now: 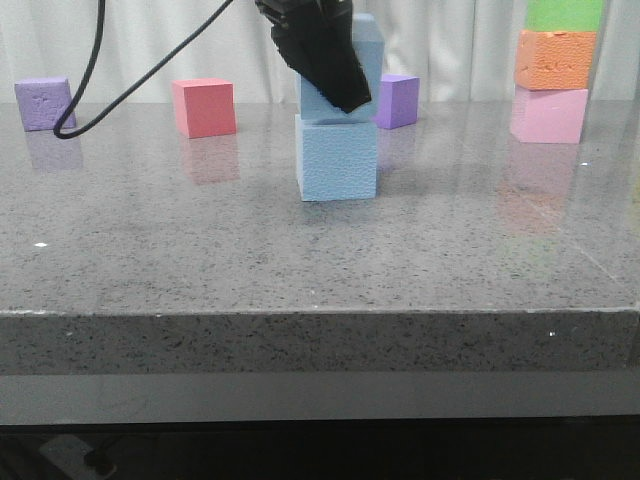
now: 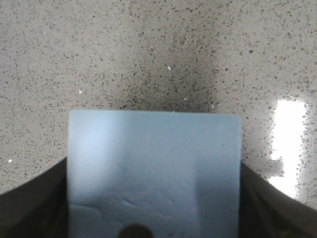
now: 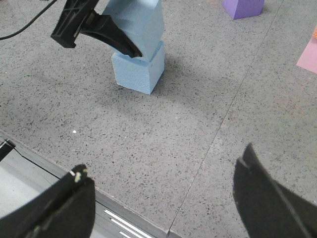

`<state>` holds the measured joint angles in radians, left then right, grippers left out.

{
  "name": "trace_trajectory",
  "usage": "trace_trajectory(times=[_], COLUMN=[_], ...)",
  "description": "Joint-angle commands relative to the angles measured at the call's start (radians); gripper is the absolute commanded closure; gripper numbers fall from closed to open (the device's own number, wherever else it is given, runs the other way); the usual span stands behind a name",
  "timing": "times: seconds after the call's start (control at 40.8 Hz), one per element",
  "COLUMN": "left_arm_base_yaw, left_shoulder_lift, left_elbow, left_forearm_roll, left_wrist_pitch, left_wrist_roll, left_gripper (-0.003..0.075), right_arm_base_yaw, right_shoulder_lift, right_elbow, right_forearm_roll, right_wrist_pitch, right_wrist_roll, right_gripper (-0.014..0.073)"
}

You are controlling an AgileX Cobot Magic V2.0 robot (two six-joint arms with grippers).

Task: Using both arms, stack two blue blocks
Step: 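Lower the held cube onto the placed light-blue cube with the left gripper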

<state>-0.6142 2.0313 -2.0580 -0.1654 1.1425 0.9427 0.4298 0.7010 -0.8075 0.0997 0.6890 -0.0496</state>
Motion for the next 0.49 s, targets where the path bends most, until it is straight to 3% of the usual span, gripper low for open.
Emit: trace_trajectory(times=[0.0, 0.465], left_arm_base_yaw=[0.002, 0.002], left_shoulder_lift=[-0.057, -0.057], left_elbow=[-0.026, -0.026], left_forearm_roll=[-0.024, -0.024], left_wrist_pitch=[-0.042, -0.042], left_wrist_roll=[-0.004, -0.004], left_gripper=[0.0293, 0.0170], right_arm_base_yaw=[-0.006, -0.006], right_shoulder_lift=[-0.003, -0.003], right_elbow=[-0.024, -0.024], right_forearm_roll=[0.006, 0.006], right_wrist_pitch=[-0.061, -0.061], right_wrist_roll=[-0.007, -0.007], right_gripper=[0.0009, 0.0009])
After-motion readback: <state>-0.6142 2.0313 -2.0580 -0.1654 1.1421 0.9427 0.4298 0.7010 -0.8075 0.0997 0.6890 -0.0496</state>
